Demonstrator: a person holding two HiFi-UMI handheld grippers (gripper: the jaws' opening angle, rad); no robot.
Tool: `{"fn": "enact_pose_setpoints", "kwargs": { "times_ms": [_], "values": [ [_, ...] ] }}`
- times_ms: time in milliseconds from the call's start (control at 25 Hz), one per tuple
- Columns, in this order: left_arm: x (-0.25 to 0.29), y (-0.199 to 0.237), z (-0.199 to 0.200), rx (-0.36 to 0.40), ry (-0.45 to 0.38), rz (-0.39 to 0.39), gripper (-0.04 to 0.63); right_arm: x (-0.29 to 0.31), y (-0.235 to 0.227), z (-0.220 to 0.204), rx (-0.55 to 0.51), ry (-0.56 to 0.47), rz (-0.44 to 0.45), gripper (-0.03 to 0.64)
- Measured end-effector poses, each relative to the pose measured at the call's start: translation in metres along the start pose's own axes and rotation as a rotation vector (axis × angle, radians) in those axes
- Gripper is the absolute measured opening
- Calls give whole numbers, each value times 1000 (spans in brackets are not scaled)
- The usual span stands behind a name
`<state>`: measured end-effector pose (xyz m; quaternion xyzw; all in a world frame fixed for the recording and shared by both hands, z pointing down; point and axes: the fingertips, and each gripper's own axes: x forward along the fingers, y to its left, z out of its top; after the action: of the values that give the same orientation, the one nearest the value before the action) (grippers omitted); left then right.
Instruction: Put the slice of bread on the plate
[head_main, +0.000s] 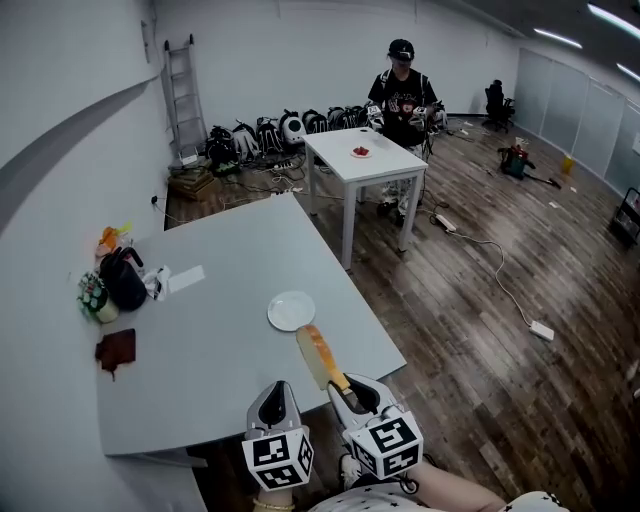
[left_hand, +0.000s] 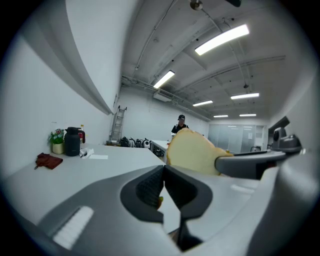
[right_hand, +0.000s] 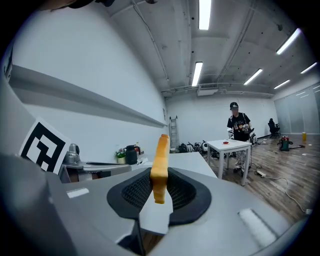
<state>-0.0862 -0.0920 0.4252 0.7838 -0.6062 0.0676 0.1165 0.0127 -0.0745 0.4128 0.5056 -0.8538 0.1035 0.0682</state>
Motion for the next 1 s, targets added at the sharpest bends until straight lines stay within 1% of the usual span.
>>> {"fn": "enact_pose_setpoints", "kwargs": {
  "times_ms": [200, 360, 560, 720, 800, 1000],
  "values": [
    [56, -1, 10, -4, -13, 28, 8, 40, -42, 9, 1, -5, 20, 83],
    [88, 0, 6, 23, 1, 50, 8, 66, -67, 7, 32, 5, 37, 83],
    [108, 16, -2, -1, 28, 97, 8, 101, -80, -5, 67, 55, 63, 83],
    [122, 30, -6, 20, 45, 124, 8, 132, -87, -18, 101, 110, 77, 83],
    [132, 42, -6, 17, 51, 136, 8, 149, -88, -23, 107, 130, 80, 83],
    [171, 68, -2, 13, 60, 128, 8, 200, -91, -38, 126, 191, 75, 83]
  ]
}}
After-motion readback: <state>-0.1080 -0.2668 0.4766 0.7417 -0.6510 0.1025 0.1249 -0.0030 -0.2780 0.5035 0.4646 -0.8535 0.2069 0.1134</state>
